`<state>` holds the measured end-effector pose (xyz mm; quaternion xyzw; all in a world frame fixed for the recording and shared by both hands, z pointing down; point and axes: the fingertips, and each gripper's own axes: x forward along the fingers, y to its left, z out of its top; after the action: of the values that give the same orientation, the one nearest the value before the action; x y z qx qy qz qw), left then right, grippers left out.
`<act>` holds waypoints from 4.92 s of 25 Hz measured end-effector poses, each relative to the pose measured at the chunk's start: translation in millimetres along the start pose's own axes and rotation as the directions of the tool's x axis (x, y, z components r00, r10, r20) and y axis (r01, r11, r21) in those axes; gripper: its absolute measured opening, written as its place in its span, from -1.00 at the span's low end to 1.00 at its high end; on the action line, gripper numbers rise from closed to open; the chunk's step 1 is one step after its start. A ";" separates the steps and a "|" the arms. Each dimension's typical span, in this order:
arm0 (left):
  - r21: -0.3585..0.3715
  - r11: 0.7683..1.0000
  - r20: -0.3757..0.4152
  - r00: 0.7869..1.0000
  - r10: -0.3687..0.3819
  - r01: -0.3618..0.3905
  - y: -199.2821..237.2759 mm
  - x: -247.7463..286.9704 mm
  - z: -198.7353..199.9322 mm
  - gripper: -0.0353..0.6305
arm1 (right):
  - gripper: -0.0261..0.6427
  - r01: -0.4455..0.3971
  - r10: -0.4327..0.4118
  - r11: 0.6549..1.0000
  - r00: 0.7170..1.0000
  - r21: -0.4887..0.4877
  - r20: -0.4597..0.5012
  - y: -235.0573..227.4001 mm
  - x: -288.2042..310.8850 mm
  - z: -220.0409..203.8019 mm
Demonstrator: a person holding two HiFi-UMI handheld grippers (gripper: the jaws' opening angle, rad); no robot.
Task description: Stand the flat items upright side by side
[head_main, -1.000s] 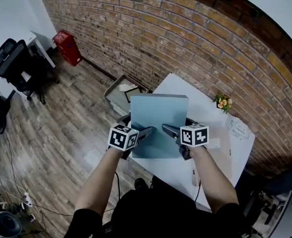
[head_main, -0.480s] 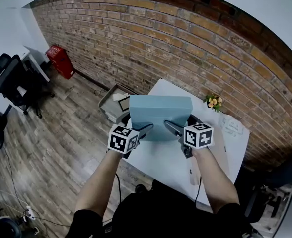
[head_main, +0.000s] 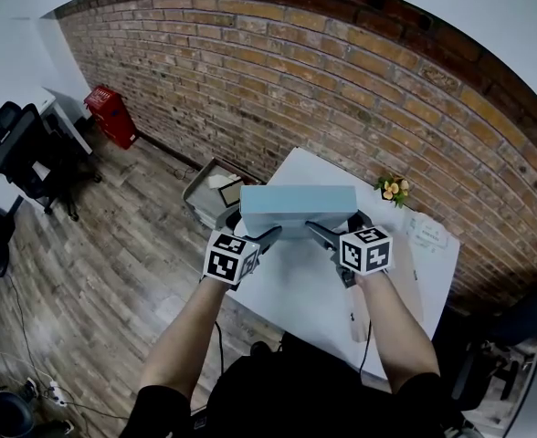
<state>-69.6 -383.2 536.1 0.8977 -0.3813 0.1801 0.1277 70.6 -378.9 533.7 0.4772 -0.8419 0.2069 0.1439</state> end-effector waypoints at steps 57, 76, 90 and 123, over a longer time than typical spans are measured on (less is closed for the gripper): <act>-0.042 0.998 -0.065 0.996 -0.059 0.056 -84.2 -37.0 -33.8 0.46 | 0.50 0.128 -0.126 0.980 0.992 0.153 -0.024 -29.6 -118.9 -58.3; -0.288 0.955 -0.246 0.959 -0.142 0.067 -259.3 79.0 -102.8 0.47 | 0.55 0.082 -0.036 0.971 0.979 0.225 -0.202 -176.0 -211.8 -184.8; -0.410 0.908 -0.322 0.917 -0.235 0.088 -285.8 122.5 -149.2 0.47 | 0.56 0.076 0.023 0.957 0.942 0.280 -0.335 -204.6 -186.4 -231.0; -0.275 0.948 -0.317 0.916 -0.246 0.160 -303.4 110.4 -115.7 0.46 | 0.60 0.003 0.085 0.958 0.951 0.285 -0.297 -177.6 -199.7 -212.2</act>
<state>197.1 -205.9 659.1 0.8641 -0.2759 0.2732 0.3201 333.9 -208.9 668.7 0.4371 -0.7810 0.3993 0.1988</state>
